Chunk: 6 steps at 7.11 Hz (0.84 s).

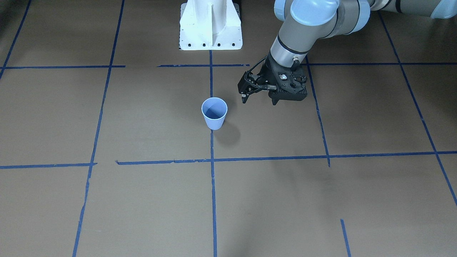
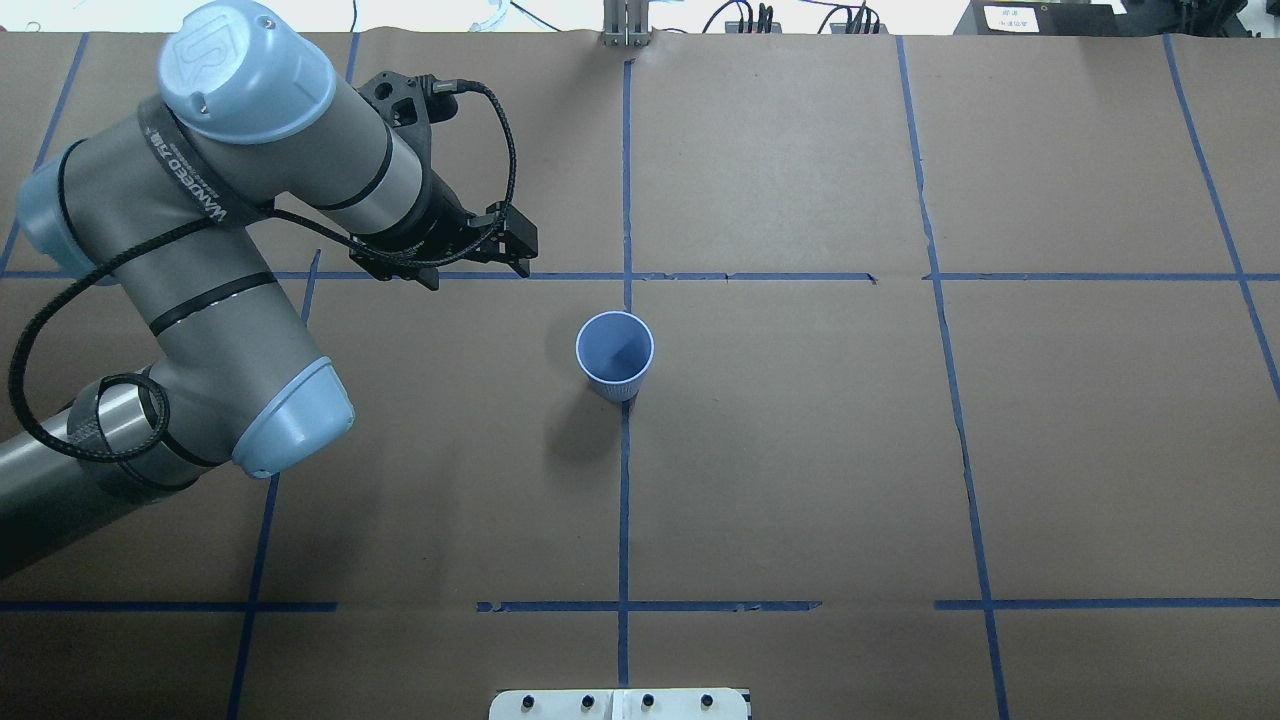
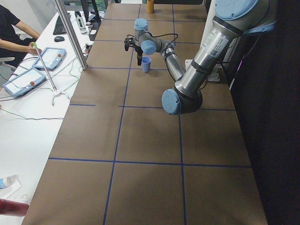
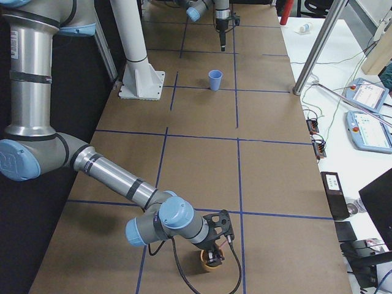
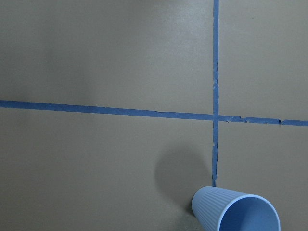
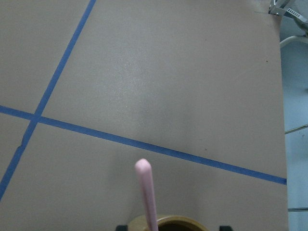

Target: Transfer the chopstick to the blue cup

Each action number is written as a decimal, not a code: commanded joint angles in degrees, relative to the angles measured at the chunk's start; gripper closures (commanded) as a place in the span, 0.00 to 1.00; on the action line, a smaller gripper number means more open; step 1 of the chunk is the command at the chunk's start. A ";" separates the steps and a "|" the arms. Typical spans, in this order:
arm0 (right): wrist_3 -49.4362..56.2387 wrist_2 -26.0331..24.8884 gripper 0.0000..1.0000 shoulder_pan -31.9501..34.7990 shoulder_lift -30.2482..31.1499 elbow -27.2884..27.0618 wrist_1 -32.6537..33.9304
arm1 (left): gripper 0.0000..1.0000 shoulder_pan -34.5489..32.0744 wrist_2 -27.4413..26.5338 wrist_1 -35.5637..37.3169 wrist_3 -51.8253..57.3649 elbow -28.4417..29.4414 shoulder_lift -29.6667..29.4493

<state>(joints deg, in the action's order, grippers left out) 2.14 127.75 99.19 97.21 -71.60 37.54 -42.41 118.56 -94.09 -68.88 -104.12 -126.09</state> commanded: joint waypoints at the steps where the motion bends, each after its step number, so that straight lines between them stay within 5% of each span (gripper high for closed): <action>1: -0.03 0.21 0.48 -0.05 -0.18 -0.64 -0.27 | 0.00 -0.04 0.00 0.05 -0.03 -0.38 0.05; 6: -0.03 0.30 0.49 -0.05 -1.24 -0.82 -0.36 | 0.00 -0.04 -0.09 0.05 -0.03 -1.18 0.49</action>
<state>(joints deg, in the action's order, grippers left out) 2.11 128.12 99.18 96.06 -72.38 37.19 -42.45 118.51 -94.05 -68.91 -105.16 -125.70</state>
